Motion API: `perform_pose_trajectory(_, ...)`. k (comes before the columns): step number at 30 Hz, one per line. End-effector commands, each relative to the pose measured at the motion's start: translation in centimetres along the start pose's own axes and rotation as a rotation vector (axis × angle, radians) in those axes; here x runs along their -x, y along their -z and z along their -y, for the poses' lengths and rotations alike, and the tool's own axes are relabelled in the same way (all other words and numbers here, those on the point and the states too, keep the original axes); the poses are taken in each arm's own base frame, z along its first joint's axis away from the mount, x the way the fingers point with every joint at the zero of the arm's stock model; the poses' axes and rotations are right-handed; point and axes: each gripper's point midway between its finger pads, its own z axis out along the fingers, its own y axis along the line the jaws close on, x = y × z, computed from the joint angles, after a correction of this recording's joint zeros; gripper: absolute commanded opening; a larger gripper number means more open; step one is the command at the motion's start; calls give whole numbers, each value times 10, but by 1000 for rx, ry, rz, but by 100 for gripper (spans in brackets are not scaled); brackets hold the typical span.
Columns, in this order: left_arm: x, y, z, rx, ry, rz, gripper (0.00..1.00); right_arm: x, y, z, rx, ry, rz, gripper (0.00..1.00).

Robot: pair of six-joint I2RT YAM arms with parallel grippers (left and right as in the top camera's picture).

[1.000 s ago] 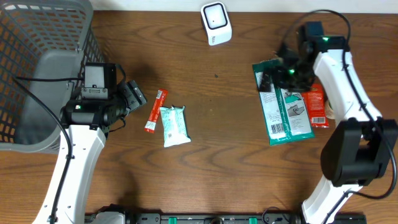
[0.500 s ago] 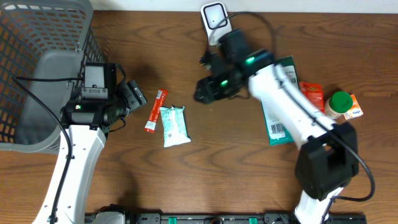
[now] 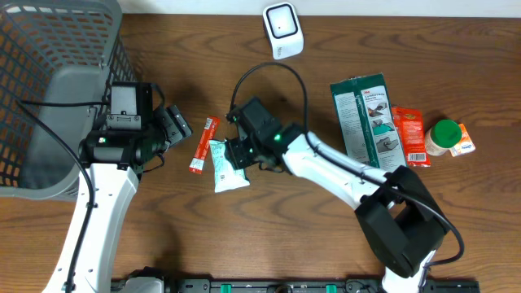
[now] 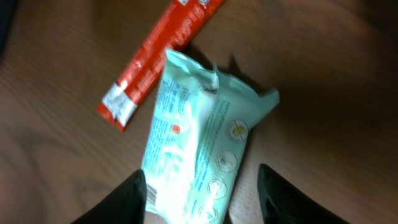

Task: Scan the item barcode
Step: 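Open the right gripper, move left and grasp the white wipes packet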

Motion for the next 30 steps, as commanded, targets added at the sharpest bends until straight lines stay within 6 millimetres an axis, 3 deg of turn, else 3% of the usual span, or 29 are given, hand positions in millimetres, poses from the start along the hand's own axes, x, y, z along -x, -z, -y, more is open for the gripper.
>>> perform_pose_trajectory(1, 5, 3, 0, 3, 1, 15, 85, -8, -18, 1, -44, 2, 32, 53)
perform_pose_trajectory(9, 5, 3, 0, 3, 1, 15, 85, -27, -47, 14, -122, -57, 2, 53)
perform_pose_trajectory(13, 5, 3, 0, 3, 1, 15, 85, -41, -47, 21, -150, -122, -49, 41)
perform_pose_trajectory(18, 5, 3, 0, 3, 1, 15, 85, -53, -46, 21, -149, -143, -102, 38)
perform_pose_trajectory(20, 5, 3, 0, 3, 1, 15, 85, -54, -46, 22, -152, -142, -105, 28)
perform_pose_trajectory(24, 5, 3, 0, 3, 1, 15, 85, -47, -42, 27, -150, -98, -94, 5)
perform_pose_trajectory(27, 5, 3, 0, 3, 1, 15, 85, -28, -28, 29, -138, -52, -51, 1)
perform_pose_trajectory(30, 5, 3, 0, 3, 1, 15, 85, -1, -1, 29, -120, 25, 22, 1)
